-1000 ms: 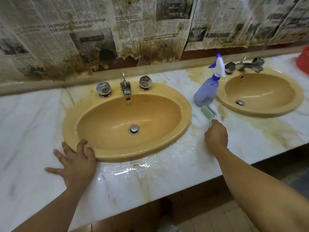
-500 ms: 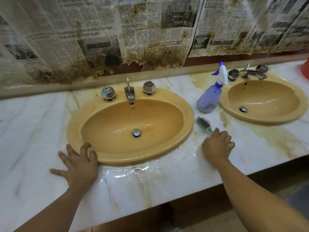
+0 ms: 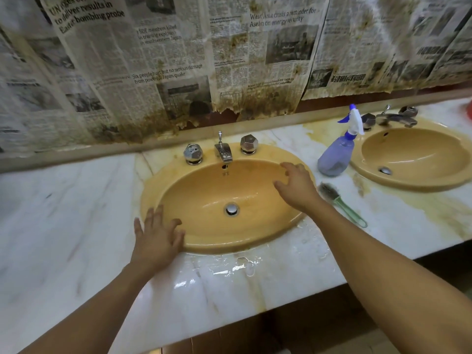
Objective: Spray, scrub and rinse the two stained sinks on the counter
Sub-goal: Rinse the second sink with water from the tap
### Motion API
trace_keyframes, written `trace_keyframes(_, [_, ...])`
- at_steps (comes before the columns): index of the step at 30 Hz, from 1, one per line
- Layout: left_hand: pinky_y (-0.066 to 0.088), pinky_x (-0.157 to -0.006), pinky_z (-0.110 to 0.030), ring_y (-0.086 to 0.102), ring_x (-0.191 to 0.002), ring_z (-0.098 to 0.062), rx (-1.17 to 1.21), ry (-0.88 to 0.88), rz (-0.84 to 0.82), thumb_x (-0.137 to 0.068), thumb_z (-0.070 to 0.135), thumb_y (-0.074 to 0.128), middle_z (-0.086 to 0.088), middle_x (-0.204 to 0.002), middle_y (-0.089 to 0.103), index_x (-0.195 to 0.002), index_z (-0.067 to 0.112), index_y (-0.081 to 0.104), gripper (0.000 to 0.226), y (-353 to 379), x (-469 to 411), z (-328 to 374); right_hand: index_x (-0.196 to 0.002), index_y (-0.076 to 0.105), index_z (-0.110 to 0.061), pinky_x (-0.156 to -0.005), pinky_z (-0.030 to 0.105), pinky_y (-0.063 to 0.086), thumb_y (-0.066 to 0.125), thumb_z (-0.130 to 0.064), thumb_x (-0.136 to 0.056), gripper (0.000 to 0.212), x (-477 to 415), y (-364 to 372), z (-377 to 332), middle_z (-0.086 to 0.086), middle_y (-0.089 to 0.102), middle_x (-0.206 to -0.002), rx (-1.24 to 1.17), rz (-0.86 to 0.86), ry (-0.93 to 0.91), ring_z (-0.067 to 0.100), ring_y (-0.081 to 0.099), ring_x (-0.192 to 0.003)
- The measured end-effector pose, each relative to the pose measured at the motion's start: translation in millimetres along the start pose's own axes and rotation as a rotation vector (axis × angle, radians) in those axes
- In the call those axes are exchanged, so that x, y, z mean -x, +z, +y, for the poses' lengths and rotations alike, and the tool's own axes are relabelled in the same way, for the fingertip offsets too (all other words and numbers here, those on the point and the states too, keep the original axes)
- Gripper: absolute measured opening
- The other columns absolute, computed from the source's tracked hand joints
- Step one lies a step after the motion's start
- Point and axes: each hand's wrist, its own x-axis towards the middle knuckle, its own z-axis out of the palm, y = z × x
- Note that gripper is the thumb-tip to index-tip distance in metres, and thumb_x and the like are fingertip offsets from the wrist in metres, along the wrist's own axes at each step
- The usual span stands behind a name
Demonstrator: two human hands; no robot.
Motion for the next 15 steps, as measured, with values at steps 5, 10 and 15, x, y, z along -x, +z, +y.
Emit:
trace_keyframes(5, [-0.006, -0.125, -0.052, 0.015, -0.157, -0.024, -0.150, 0.208, -0.082, -0.086, 0.065, 0.006, -0.004, -0.162, 0.035, -0.131, 0.031, 0.062, 0.079, -4, -39, -15, -0.153, 0.037, -0.019, -0.111, 0.051, 0.040, 0.061, -0.038, -0.097, 0.064, -51, -6, -51, 0.012, 0.038, -0.149, 0.084, -0.073, -0.115, 0.035, 0.039, -0.137])
trace_keyframes(10, [-0.015, -0.122, -0.038, 0.047, -0.144, -0.023, -0.296, 0.398, -0.037, -0.096, 0.054, 0.028, -0.002, -0.135, 0.065, -0.107, 0.031, 0.073, 0.052, 11, -67, -39, -0.152, 0.035, -0.017, -0.109, 0.051, 0.041, 0.057, -0.040, -0.099, 0.062, -119, 1, -69, 0.016, 0.033, -0.150, 0.163, -0.110, -0.063, 0.040, 0.036, -0.137])
trace_keyframes(15, [0.009, -0.124, -0.055, 0.057, -0.132, -0.020, -0.268, 0.522, 0.028, -0.090, 0.042, 0.046, 0.010, -0.119, 0.068, -0.096, 0.036, 0.071, 0.027, 11, -84, -44, -0.153, 0.031, -0.024, -0.105, 0.049, 0.042, 0.057, -0.057, -0.095, 0.072, -185, 30, -57, 0.017, 0.028, -0.149, 0.217, -0.184, 0.031, 0.043, 0.042, -0.131])
